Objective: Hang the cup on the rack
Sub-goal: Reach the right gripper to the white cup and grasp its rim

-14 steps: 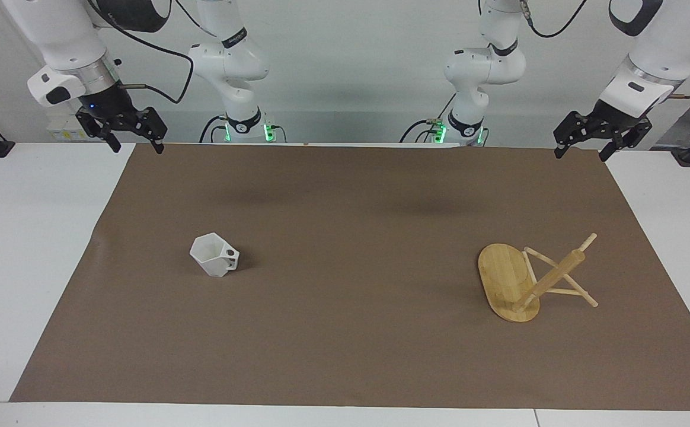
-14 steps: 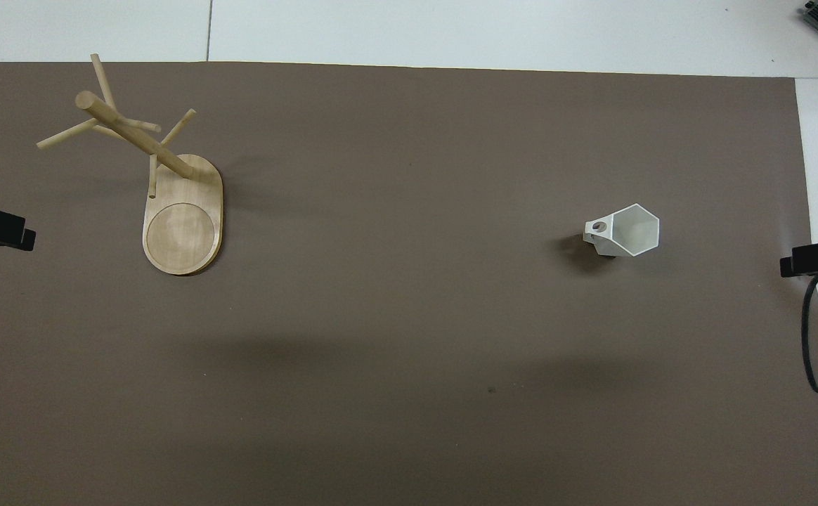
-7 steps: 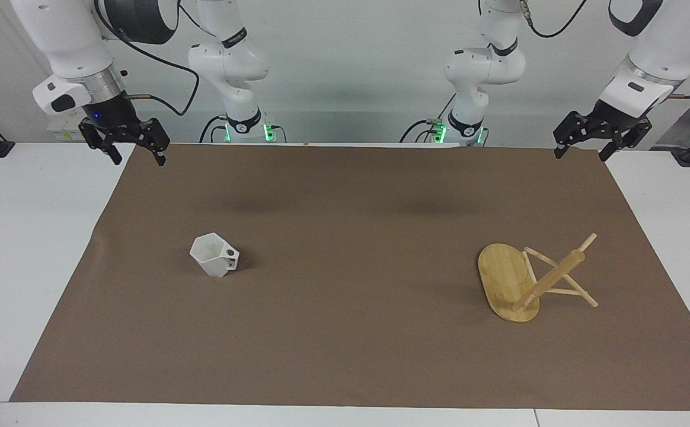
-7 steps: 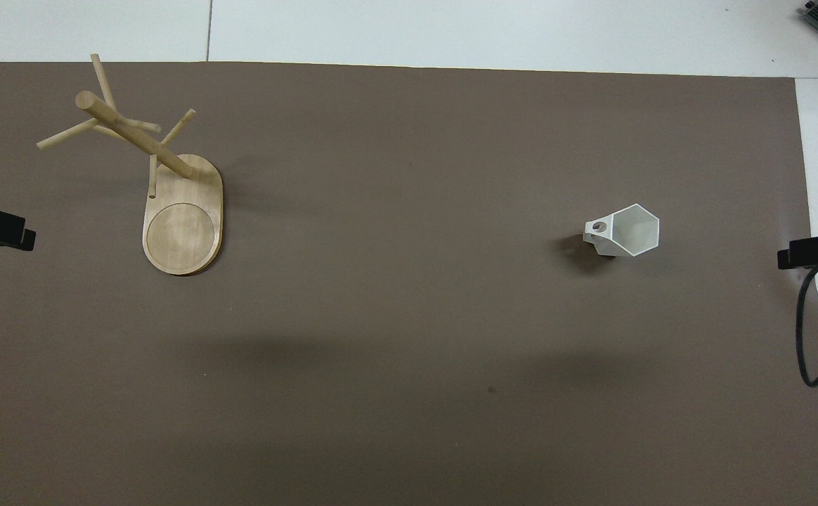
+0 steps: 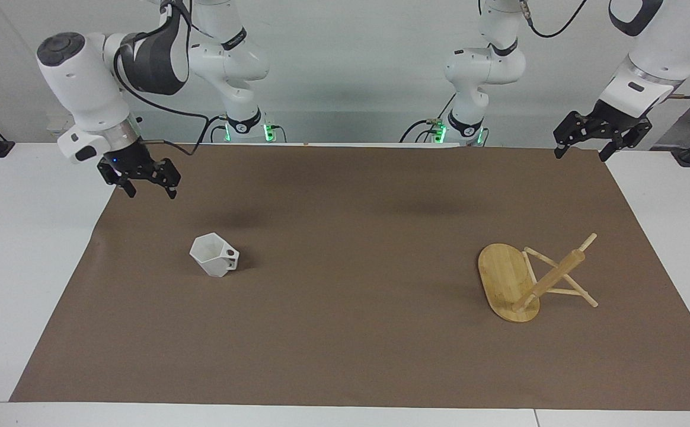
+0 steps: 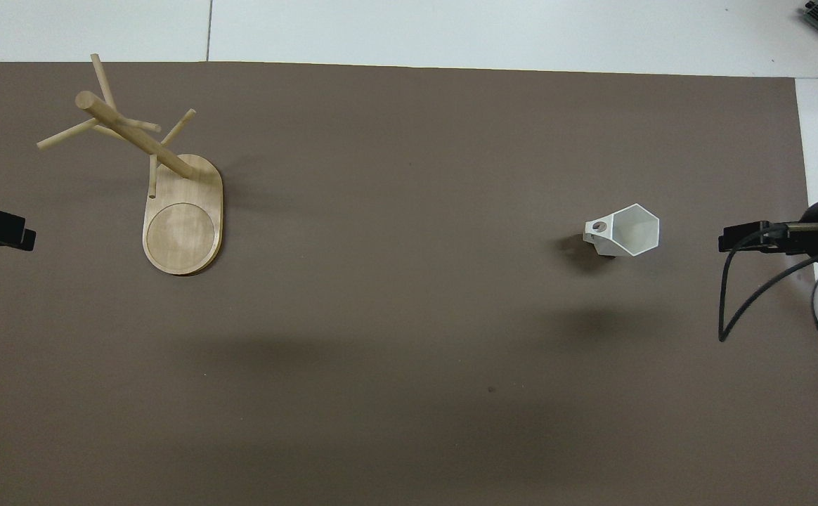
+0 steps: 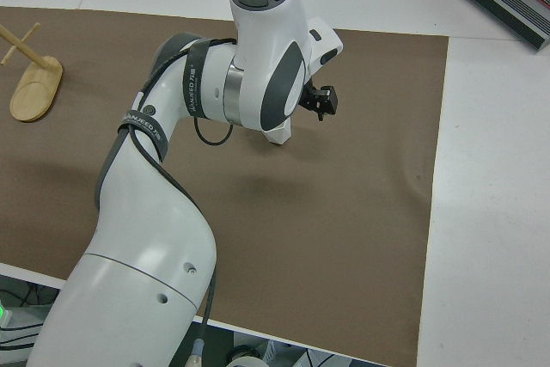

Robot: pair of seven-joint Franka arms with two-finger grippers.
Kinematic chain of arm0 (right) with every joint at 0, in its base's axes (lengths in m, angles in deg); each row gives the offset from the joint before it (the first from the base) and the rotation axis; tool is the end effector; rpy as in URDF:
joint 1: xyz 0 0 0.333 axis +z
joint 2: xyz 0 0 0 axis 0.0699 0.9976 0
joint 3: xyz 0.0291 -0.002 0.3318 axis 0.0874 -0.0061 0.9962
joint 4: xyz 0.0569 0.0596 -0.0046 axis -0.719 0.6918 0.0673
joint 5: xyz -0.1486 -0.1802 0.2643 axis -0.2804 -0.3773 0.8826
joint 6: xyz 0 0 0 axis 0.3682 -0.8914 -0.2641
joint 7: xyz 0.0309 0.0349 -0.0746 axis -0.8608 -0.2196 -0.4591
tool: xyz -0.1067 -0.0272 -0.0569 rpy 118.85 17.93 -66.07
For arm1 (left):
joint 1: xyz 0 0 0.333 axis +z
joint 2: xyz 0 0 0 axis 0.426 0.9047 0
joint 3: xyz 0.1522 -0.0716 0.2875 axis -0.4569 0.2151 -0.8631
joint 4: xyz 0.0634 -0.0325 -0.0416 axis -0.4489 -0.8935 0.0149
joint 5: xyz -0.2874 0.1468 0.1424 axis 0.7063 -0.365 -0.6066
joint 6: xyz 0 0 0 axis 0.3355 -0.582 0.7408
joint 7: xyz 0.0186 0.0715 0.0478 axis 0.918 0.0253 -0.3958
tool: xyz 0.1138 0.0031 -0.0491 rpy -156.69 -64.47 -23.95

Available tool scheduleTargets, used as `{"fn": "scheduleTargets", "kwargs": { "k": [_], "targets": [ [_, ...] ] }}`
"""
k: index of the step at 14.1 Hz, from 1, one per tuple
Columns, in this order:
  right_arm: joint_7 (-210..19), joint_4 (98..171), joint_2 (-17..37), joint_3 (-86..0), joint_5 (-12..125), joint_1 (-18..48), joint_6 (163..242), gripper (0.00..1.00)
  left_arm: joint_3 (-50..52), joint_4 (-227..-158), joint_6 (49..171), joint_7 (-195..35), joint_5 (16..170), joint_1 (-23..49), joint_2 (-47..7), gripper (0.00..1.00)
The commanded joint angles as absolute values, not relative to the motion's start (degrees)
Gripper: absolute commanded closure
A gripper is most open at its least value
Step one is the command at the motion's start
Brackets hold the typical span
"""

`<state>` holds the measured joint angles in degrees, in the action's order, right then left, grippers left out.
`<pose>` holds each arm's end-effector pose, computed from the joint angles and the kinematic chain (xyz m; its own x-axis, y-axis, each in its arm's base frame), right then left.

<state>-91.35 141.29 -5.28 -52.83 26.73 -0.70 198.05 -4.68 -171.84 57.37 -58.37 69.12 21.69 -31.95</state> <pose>0.5210 -0.0658 0.5069 0.9972 -0.0573 0.0474 -0.0569 -0.9983 -0.0094 0.4965 -0.0075 0.6412 0.9928 -0.1175 -0.0219 -0.1169 -0.9927 0.0299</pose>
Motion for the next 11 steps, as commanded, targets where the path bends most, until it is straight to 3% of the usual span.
{"fn": "scheduleTargets", "kwargs": {
  "k": [1, 11],
  "targets": [
    [-91.94, 141.23, -0.38, -52.68, 27.27, 0.56, 203.63, 0.00, -4.33, -173.94, 58.12, -58.94, 68.25, 21.96, -33.67, 0.00],
    [-88.97, 144.56, 5.52, -52.68, 27.36, 2.42, 214.10, 0.00, -4.33, -173.94, 58.12, -58.94, 68.25, 21.96, -33.67, 0.00]
  ]
}}
